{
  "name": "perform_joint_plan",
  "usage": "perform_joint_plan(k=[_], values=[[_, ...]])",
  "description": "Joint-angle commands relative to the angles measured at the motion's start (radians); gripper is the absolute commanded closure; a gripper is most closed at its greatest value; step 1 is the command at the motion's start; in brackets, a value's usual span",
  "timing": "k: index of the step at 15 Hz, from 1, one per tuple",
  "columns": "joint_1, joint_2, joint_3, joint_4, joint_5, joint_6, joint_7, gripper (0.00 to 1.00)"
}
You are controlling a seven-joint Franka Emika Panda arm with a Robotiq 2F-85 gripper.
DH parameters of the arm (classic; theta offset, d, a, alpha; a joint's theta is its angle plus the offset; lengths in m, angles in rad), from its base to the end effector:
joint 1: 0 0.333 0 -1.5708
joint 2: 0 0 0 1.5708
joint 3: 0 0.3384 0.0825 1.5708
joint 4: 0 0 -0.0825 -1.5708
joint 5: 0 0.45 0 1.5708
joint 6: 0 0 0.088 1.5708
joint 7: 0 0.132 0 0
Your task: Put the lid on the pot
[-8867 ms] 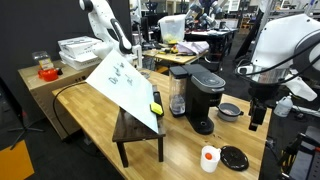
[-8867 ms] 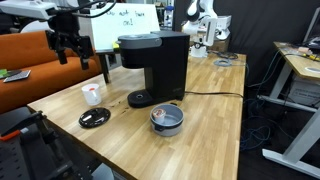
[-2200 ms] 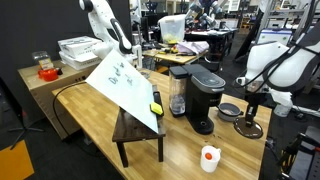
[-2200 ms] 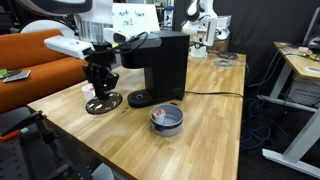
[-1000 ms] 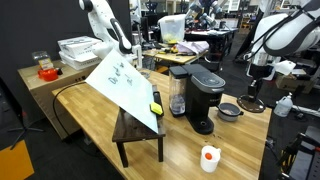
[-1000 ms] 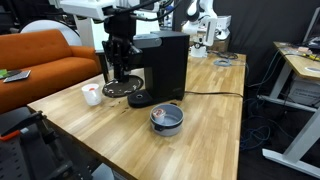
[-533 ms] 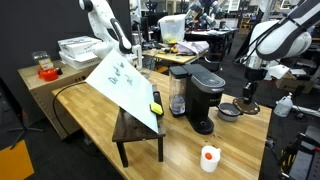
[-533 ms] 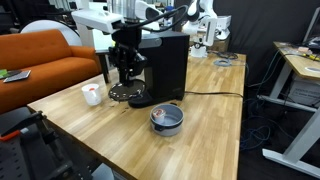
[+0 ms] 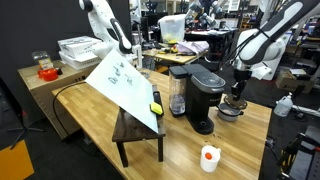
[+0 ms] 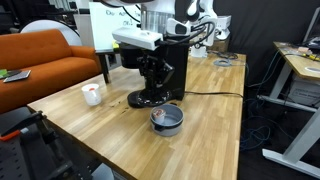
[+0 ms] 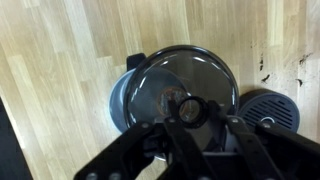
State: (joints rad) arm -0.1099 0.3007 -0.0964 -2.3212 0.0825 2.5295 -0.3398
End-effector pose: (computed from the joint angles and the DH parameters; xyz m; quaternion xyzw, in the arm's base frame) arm 0.5376 -0.1153 0.1434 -0.9984 -0.0334 0.0412 0.0197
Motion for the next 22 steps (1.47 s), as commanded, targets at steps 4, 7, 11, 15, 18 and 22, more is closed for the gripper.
perform_joint_plan(k=[4, 7, 11, 15, 18, 22], values=[[-0.05, 0.084, 0.031, 0.094, -0.009, -0.001, 0.005, 0.67], [-0.055, 0.099, 0.036, 0.108, -0.008, -0.001, 0.004, 0.67], [-0.051, 0.092, 0.033, 0.102, -0.015, 0.001, 0.013, 0.92], [-0.054, 0.08, 0.027, 0.097, -0.016, 0.013, 0.039, 0.92], [-0.059, 0.098, 0.033, 0.106, -0.005, 0.019, 0.044, 0.92], [-0.062, 0.136, 0.045, 0.121, 0.003, 0.017, 0.041, 0.92]])
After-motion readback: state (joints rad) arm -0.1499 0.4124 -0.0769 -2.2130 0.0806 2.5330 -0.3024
